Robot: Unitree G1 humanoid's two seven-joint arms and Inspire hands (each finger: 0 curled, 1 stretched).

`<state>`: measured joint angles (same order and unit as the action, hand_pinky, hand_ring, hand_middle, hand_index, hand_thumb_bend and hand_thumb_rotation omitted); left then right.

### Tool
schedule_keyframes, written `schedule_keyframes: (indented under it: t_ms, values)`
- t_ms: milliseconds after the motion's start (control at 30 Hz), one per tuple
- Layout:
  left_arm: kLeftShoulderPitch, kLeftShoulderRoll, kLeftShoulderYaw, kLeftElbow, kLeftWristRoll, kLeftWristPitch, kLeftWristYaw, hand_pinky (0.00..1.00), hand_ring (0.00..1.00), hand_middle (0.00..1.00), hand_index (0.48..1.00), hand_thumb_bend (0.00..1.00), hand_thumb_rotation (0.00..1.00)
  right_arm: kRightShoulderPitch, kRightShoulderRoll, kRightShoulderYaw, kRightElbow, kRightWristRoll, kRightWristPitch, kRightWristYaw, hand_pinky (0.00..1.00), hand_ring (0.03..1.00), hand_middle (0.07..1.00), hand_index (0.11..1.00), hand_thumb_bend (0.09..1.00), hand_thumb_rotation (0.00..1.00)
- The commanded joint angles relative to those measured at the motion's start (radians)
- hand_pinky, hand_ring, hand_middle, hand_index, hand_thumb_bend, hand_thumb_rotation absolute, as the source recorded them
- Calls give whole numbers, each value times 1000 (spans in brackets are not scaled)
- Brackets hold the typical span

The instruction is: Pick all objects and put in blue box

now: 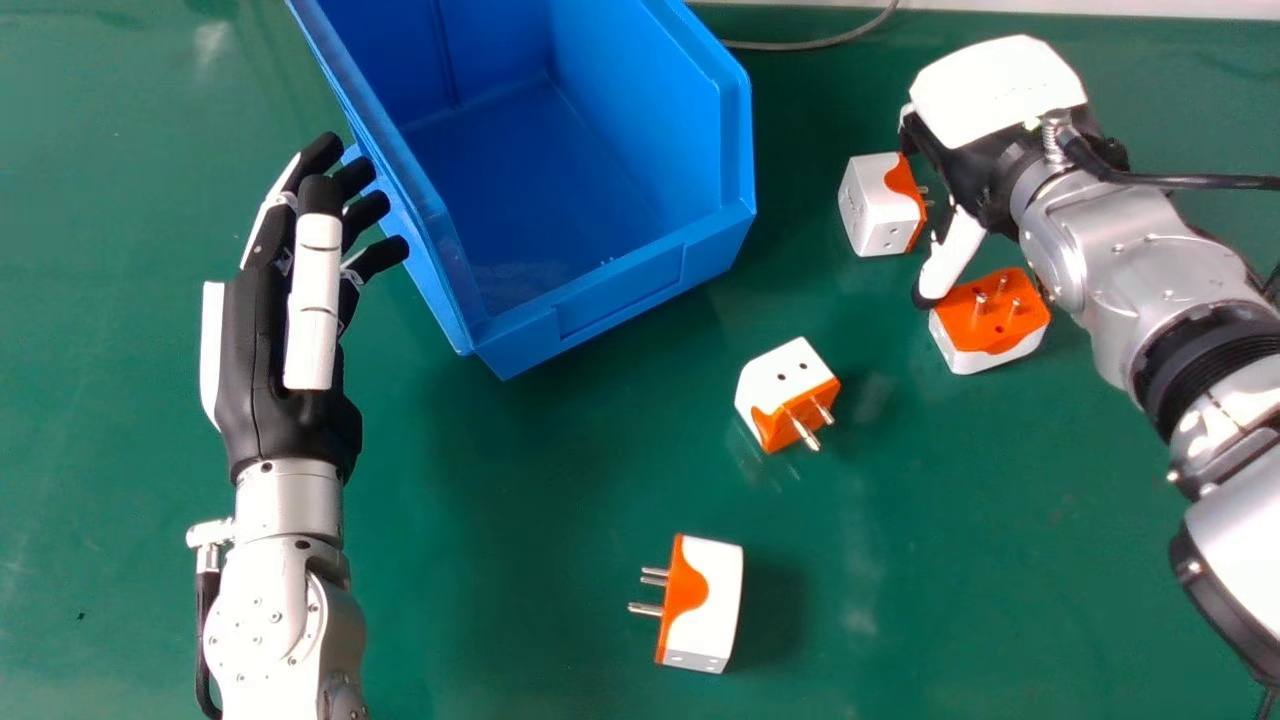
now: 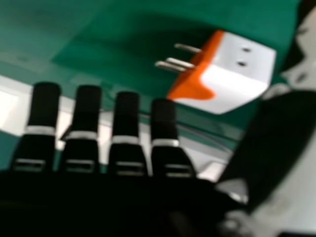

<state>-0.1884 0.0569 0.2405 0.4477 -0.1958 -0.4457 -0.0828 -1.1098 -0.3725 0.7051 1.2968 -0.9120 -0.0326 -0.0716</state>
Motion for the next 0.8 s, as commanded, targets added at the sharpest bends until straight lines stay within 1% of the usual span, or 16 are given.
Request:
schedule_keyframes:
  t_ms: [0,100,133,200,300,367,400,467,500,533,600,633,667,767]
  values:
    - [8,0,-2,-31,1,-1,3,736,817,836,840,688,792,25,-4,3,1,5,8,10,604,713,764,755,870,310]
    - [11,2,-4,-34,3,-1,1,735,816,834,838,689,790,24,-3,1,1,9,11,10,596,705,751,747,869,306]
    - [11,2,-3,-34,3,0,2,735,816,834,838,689,790,21,-4,8,2,2,13,7,596,705,751,747,869,306]
    - [9,1,-3,-33,1,1,3,734,815,833,836,690,789,19,-7,10,2,2,13,-3,592,699,741,741,868,301]
    - [5,2,-4,-28,5,1,3,732,814,832,835,690,789,16,-13,5,-1,8,11,-14,584,689,734,739,870,306]
    - [4,0,-4,-29,2,4,2,732,814,832,835,690,789,14,-17,7,0,6,10,-20,584,689,734,739,870,306]
    - [4,-1,-5,-31,1,6,3,731,814,832,834,690,789,13,-17,7,3,8,10,-16,571,682,736,746,877,304]
    - [4,-3,-5,-33,4,7,8,731,814,832,834,690,789,13,-14,-3,6,20,11,4,571,682,736,746,877,304]
    - [5,-3,-5,-35,3,10,9,731,814,831,834,691,789,12,-12,1,6,17,15,13,547,670,732,752,883,303]
    - [5,-3,-5,-36,4,11,9,731,814,831,834,691,789,11,-11,6,6,12,17,16,547,670,732,752,883,303]
    - [5,-2,-5,-36,4,11,8,731,814,831,834,691,789,14,-8,9,5,9,21,13,547,670,732,752,883,303]
    - [6,-2,-5,-36,4,11,7,729,814,832,834,691,789,15,-7,10,4,8,22,7,561,686,743,758,881,300]
    - [7,-2,-5,-38,2,12,4,729,814,832,834,691,789,16,-6,11,3,7,24,2,561,686,743,758,881,300]
    - [14,-4,-5,-48,2,14,6,728,813,832,833,691,790,17,-2,12,2,6,30,-14,568,688,745,758,881,301]
